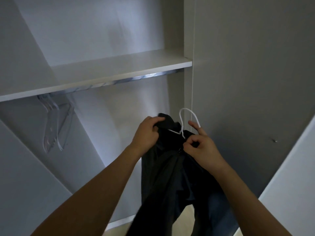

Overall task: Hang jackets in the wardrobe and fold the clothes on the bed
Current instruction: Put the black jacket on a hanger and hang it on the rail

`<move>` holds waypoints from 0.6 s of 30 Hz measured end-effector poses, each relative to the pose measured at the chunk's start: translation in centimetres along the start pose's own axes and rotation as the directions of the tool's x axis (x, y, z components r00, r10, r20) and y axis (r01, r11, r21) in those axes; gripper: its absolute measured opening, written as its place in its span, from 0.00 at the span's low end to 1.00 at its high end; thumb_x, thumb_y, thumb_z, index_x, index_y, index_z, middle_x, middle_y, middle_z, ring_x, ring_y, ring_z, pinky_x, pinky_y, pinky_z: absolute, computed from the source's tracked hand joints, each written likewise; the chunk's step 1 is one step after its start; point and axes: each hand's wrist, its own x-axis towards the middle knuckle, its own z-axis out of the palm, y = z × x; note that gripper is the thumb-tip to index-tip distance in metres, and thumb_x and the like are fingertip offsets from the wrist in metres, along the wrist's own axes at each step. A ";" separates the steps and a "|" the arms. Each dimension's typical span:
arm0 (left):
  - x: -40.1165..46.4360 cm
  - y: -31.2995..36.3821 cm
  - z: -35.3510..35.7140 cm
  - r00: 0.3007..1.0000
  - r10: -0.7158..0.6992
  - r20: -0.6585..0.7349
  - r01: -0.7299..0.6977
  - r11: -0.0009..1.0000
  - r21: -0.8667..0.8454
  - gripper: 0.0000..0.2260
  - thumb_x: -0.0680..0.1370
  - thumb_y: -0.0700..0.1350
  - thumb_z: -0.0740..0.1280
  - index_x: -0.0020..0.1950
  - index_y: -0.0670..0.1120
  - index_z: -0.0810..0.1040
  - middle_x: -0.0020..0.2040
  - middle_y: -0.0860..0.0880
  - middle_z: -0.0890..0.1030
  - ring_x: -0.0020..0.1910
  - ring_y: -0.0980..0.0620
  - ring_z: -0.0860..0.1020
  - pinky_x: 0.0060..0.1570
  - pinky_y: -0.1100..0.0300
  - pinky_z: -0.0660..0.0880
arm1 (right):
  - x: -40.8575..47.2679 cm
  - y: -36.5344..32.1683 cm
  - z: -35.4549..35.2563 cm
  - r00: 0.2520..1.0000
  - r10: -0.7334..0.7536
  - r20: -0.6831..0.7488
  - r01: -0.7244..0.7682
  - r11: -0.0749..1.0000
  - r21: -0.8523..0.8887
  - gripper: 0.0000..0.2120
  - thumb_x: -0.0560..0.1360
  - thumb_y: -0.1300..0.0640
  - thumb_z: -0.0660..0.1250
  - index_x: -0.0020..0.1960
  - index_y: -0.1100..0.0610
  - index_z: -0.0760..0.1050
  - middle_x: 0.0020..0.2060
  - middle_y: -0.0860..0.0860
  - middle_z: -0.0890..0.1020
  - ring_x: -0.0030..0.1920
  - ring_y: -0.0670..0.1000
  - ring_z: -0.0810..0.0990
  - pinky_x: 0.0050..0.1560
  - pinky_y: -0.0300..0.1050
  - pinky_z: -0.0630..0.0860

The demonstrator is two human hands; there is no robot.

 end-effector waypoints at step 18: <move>-8.1 2.5 -0.7 0.990 -0.054 -0.134 0.062 0.996 0.063 0.06 0.75 0.46 0.67 0.44 0.49 0.69 0.41 0.50 0.74 0.38 0.53 0.74 0.36 0.61 0.70 | 1.2 -0.6 2.7 0.993 0.108 0.054 -0.114 0.987 0.117 0.14 0.74 0.66 0.68 0.31 0.57 0.74 0.40 0.48 0.73 0.33 0.37 0.73 0.38 0.27 0.69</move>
